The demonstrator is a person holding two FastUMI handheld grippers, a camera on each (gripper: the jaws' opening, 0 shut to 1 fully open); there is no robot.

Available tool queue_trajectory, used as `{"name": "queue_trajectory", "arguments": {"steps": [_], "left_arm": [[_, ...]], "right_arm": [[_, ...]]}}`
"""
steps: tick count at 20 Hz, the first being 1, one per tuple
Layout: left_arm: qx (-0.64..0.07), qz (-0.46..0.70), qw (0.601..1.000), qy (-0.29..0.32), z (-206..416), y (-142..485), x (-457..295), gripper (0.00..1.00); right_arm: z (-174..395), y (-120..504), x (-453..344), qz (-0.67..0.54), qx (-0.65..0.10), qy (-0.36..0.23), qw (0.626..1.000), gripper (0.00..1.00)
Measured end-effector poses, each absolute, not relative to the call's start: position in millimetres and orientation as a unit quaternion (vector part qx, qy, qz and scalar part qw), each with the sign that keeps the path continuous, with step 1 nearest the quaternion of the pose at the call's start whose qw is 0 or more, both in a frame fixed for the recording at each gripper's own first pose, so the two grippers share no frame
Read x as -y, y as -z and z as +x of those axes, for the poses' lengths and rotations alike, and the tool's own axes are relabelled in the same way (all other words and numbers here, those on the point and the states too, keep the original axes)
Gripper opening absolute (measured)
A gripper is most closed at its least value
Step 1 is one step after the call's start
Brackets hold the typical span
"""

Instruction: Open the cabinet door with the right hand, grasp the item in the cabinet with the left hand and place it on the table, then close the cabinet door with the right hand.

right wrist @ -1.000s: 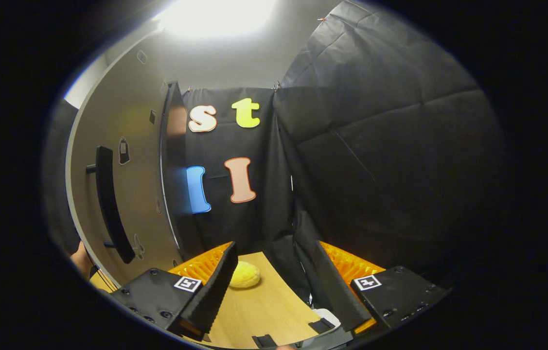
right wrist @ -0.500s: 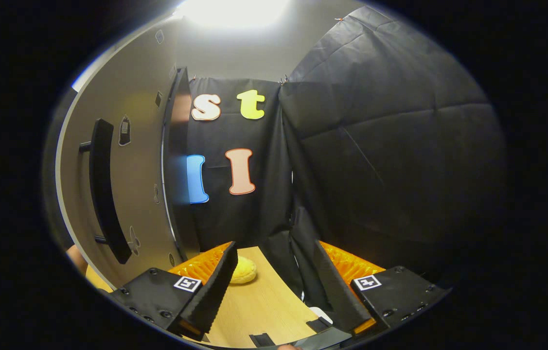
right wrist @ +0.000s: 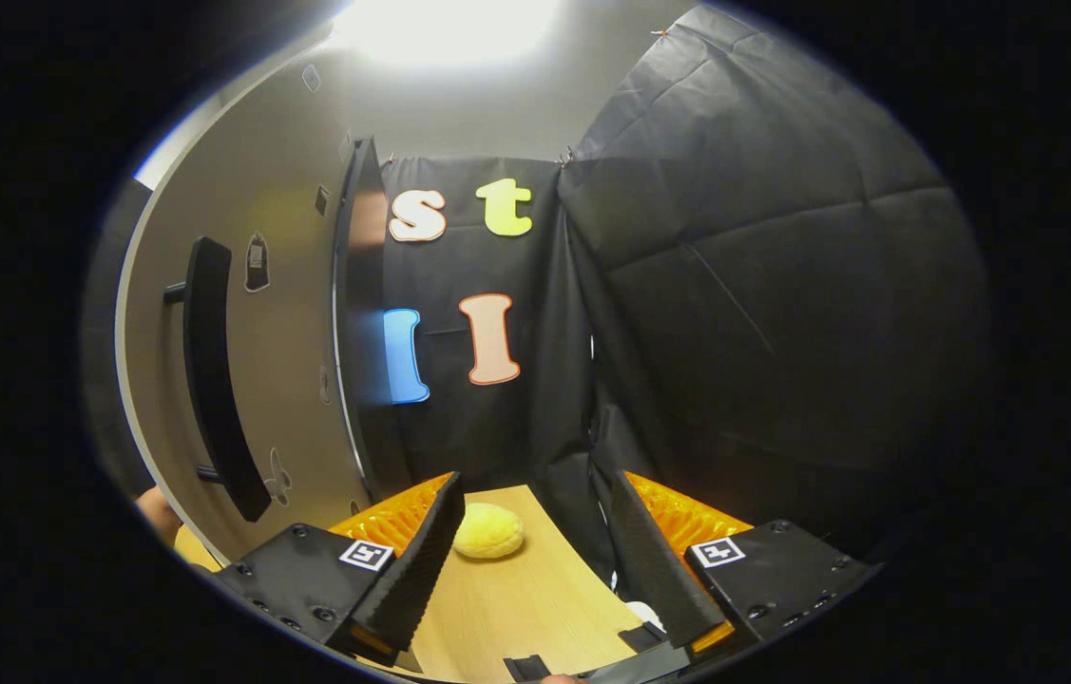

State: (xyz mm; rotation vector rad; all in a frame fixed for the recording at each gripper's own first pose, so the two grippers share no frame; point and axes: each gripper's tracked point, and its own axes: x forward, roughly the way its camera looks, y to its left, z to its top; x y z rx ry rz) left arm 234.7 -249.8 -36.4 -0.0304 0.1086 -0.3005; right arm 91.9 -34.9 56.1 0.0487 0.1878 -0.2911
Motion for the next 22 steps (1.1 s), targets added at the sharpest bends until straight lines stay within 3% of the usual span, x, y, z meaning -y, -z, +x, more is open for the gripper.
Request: {"name": "queue_trajectory", "arguments": {"steps": [9,22], "left_arm": [[-0.052,-0.023,0.993,0.103,231.3,30.5,245.8,0.47],[-0.086,-0.044,0.992,0.078,228.2,34.6,242.7,0.47]], "right_arm": [[103.1,-42.2,33.2,0.05,-0.092,0.099,0.99,0.98],[98.0,16.6,62.3,0.02,-0.111,0.119,0.986,0.98]]}}
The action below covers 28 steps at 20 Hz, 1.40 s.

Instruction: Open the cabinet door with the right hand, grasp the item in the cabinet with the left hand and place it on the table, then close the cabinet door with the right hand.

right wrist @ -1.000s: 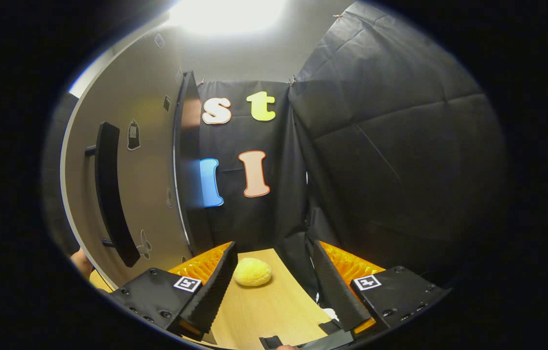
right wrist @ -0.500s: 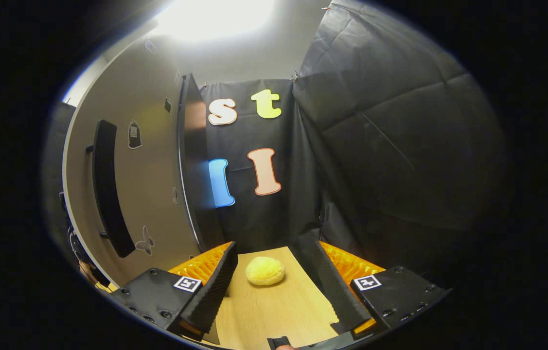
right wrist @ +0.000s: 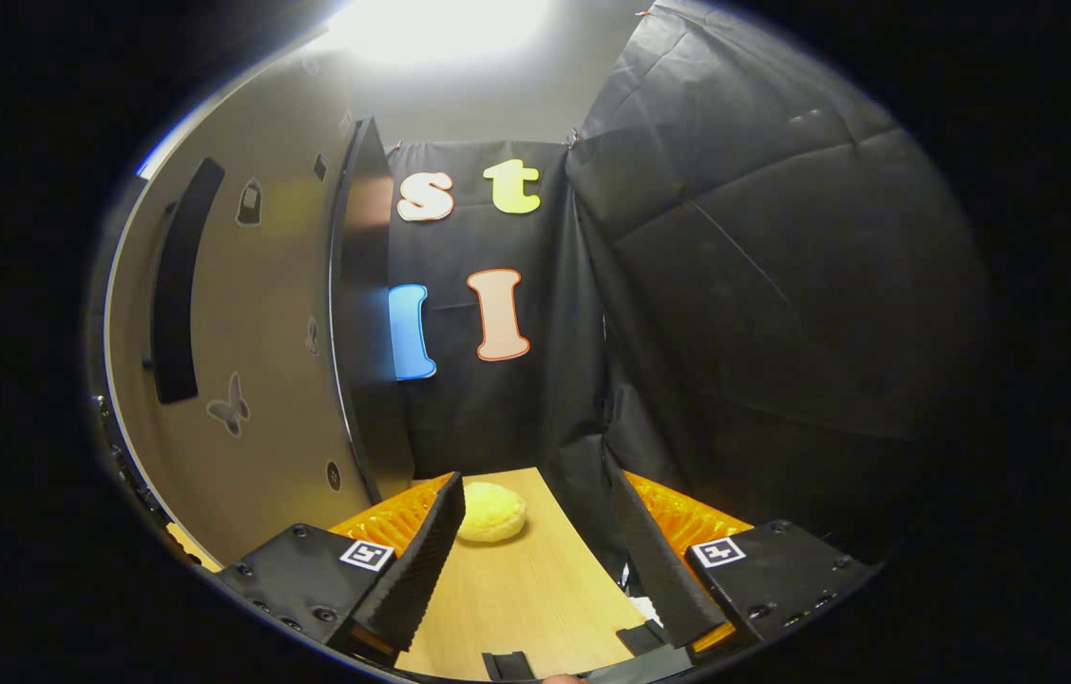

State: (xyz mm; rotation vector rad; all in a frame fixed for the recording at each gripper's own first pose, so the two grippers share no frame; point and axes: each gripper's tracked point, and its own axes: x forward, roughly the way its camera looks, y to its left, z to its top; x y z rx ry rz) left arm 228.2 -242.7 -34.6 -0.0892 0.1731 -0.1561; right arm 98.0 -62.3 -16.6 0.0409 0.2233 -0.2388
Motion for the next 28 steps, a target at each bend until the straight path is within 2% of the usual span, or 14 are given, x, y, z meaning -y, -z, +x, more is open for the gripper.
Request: {"name": "queue_trajectory", "arguments": {"steps": [9,10,14,15,16,17,18,19,20,25,26,28], "left_arm": [[-0.12,-0.048,0.99,0.059,225.0,41.4,240.2,0.5],[-0.123,-0.046,0.99,0.059,225.5,42.0,241.2,0.47],[-0.126,-0.039,0.989,0.062,230.3,58.5,242.1,0.47],[-0.125,-0.038,0.99,0.061,233.9,65.7,243.1,0.47],[-0.127,-0.039,0.989,0.06,236.0,72.4,243.9,0.47],[-0.132,-0.04,0.989,0.059,237.6,81.9,244.6,0.47],[-0.135,-0.04,0.988,0.058,239.3,89.4,245.4,0.47],[-0.137,-0.041,0.988,0.058,231.8,96.2,245.7,0.47],[-0.135,-0.039,0.989,0.056,228.6,98.1,246.6,0.48],[-0.137,-0.037,0.988,0.054,210.6,107.1,253.4,0.48],[-0.14,-0.038,0.988,0.052,210.4,110.5,253.6,0.51],[-0.143,-0.033,0.988,0.049,204.7,114.2,253.7,0.52]], "right_arm": [[102.0,55.2,42.0,-0.023,-0.155,0.09,0.983,0.98],[103.3,55.6,38.8,-0.026,-0.156,0.087,0.984,0.98],[108.4,60.8,26.8,-0.034,-0.162,0.072,0.984,0.99],[109.5,62.5,25.0,-0.032,-0.164,0.07,0.983,0.94],[110.0,63.3,23.3,-0.03,-0.167,0.068,0.983,1.0],[109.8,64.6,22.4,-0.029,-0.17,0.067,0.983,0.97],[109.7,64.9,21.6,-0.029,-0.172,0.067,0.982,1.0],[110.4,64.0,22.0,-0.029,-0.173,0.067,0.982,0.97],[111.1,63.0,21.4,-0.029,-0.173,0.066,0.982,1.0],[114.8,59.5,17.7,-0.032,-0.174,0.06,0.982,0.97],[115.8,58.3,17.7,-0.031,-0.173,0.06,0.983,1.0],[118.0,58.4,15.9,-0.03,-0.175,0.057,0.983,0.97]]}}
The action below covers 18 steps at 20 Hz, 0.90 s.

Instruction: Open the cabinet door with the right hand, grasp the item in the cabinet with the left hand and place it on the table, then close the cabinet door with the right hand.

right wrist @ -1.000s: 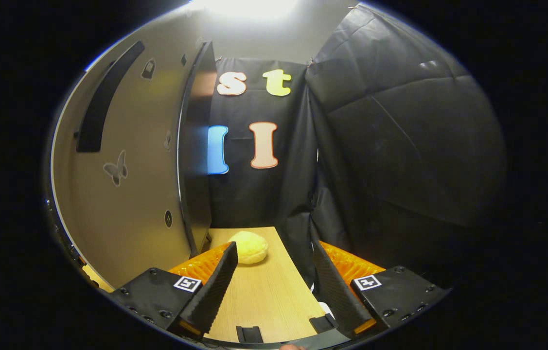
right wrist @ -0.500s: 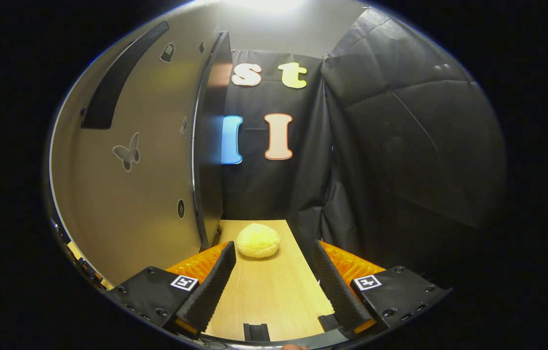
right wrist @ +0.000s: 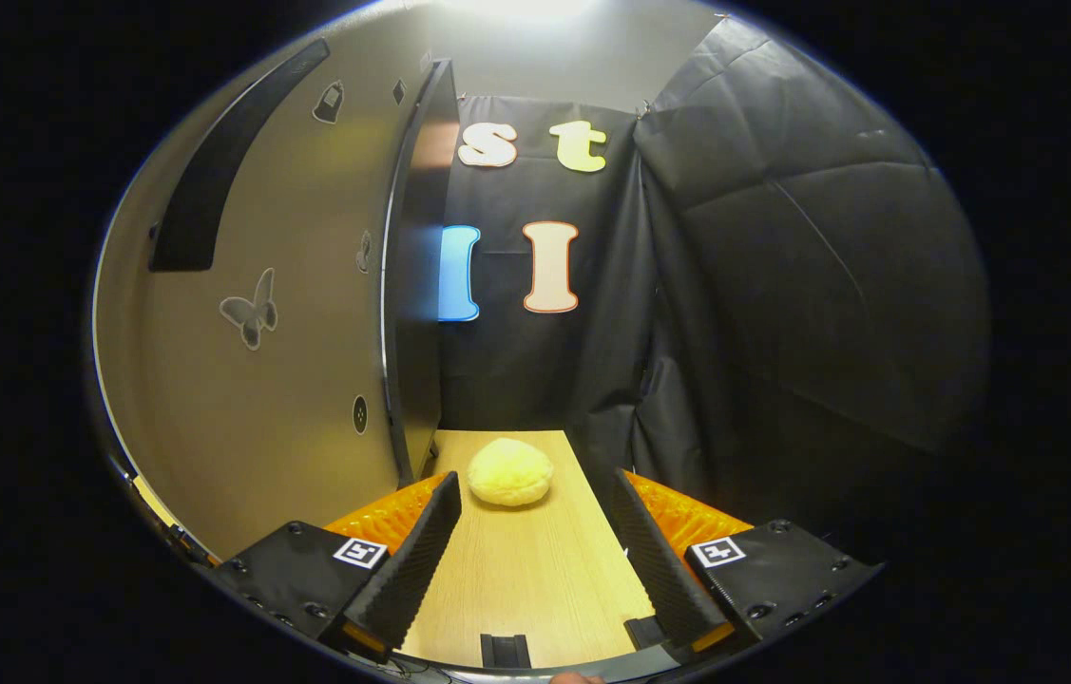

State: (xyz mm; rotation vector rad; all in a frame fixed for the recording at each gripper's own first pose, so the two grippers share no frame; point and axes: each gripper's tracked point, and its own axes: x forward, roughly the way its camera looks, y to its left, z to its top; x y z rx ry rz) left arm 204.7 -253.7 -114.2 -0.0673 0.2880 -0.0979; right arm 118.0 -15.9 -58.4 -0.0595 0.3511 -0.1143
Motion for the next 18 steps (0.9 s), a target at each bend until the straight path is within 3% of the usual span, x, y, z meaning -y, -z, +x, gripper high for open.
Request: {"name": "queue_trajectory", "arguments": {"steps": [2,4,8,9,18], "left_arm": [[-0.141,-0.032,0.988,0.05,198.9,113.8,256.3,0.55],[-0.143,-0.034,0.988,0.048,197.0,113.8,257.5,0.49],[-0.135,-0.018,0.99,0.045,192.1,100.7,258.0,0.83],[-0.136,-0.01,0.99,0.043,189.2,94.7,255.6,0.87],[-0.117,0.001,0.993,0.018,170.8,-57.5,221.3,0.87]], "right_arm": [[118.4,59.0,16.0,-0.029,-0.177,0.056,0.982,1.0],[118.4,57.5,14.9,-0.029,-0.177,0.054,0.982,0.97],[119.9,48.7,12.3,-0.029,-0.169,0.048,0.984,0.97],[120.9,43.8,11.6,-0.028,-0.167,0.047,0.984,0.97],[130.6,-68.8,10.0,0.026,-0.087,0.032,0.995,0.97]]}}
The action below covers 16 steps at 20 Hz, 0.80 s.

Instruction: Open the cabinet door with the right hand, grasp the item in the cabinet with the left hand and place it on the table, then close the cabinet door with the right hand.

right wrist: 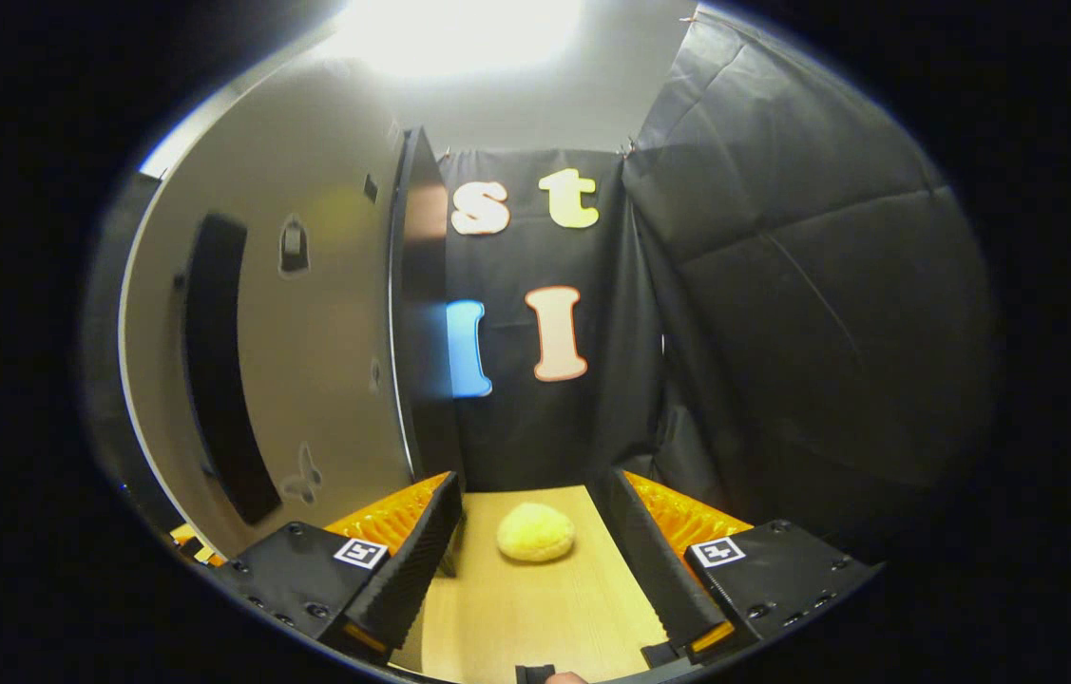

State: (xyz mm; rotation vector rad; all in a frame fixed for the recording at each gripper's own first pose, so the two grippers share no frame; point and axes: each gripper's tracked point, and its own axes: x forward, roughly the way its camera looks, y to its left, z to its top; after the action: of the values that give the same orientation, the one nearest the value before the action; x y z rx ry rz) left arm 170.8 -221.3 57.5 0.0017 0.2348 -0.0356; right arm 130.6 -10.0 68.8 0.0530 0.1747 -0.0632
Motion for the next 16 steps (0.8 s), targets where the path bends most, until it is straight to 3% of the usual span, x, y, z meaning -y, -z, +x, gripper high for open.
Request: {"name": "queue_trajectory", "arguments": {"steps": [7,9,14,15,16], "left_arm": [[-0.082,-0.011,0.996,0.032,199.9,-143.4,177.1,0.87],[-0.069,-0.01,0.997,0.035,209.4,-160.5,157.5,0.87],[-0.053,-0.001,0.998,0.042,229.7,-174.9,118.6,0.87],[-0.052,-0.002,0.998,0.043,232.0,-173.7,112.5,0.87],[-0.052,-0.006,0.998,0.045,234.8,-172.9,107.6,0.87]], "right_arm": [[119.2,-127.4,-28.0,0.002,-0.046,0.036,0.998,0.92],[114.1,-125.5,-30.4,-0.021,-0.047,0.064,0.997,0.92],[106.7,-124.4,-39.3,-0.016,-0.053,0.112,0.992,0.89],[105.9,-124.0,-43.7,-0.015,-0.056,0.114,0.992,0.93],[104.1,-125.1,-48.4,-0.014,-0.055,0.116,0.992,0.87]]}}
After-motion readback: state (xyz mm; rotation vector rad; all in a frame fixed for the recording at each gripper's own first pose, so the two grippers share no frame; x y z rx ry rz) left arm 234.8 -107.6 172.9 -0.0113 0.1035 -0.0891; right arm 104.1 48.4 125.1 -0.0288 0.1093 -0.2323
